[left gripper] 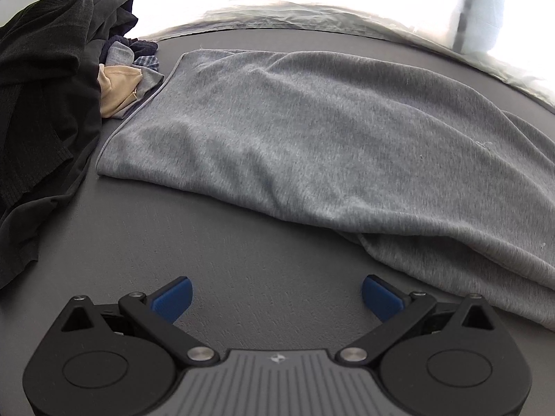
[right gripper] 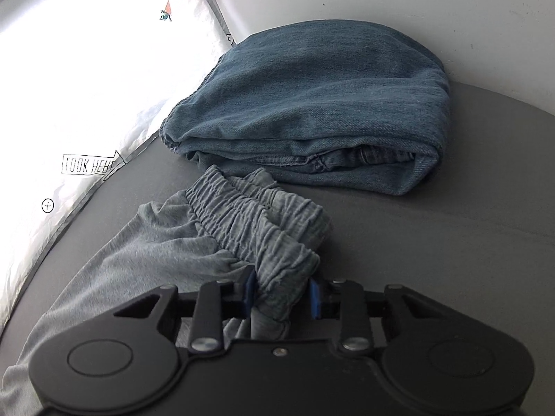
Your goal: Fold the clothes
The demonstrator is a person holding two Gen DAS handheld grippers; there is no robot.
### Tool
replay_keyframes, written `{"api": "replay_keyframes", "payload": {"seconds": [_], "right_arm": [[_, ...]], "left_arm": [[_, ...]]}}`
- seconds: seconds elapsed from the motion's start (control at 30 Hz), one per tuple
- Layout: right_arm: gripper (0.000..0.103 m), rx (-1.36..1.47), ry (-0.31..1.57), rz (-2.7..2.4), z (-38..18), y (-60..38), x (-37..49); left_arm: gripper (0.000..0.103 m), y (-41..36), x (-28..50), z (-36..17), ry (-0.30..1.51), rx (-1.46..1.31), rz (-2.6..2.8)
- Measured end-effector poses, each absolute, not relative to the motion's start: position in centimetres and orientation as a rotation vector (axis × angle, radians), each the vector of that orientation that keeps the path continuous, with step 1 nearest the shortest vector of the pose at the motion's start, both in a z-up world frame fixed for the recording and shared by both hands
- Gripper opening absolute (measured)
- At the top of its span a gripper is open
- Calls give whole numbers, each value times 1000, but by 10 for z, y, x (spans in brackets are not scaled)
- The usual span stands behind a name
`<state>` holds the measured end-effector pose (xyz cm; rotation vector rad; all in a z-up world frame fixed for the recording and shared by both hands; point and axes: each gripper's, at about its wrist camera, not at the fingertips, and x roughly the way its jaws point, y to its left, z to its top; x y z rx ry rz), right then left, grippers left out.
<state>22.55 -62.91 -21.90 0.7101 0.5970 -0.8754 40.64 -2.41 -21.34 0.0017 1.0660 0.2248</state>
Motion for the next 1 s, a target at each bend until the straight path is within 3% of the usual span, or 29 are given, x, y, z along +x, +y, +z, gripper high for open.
{"api": "replay_keyframes", "payload": {"seconds": [0.2,0.33,0.4,0.5,0.53,0.57,1.0], "right_arm": [[27,630,626,-940,-221,-634,233],[35,573,686,-959,-219,-629,242],[52,532,726,-950,-217,-623,244],[62,457,756,-939,-212,-605,243],[73,430,765,-940,-210,-594,242],[76,401,773,-937,-208,-582,243],[77,53,827,-570,-183,-357,303]], "left_arm": [[103,-11,407,-216,1074,-64,207],[103,-6,406,-218,1066,-87,197],[103,-6,404,-218,1055,-86,192],[103,-6,402,-219,1038,-83,187],[103,-7,401,-219,1037,-83,185],[103,-6,401,-219,1038,-82,182],[103,51,391,-217,1054,-64,114]]}}
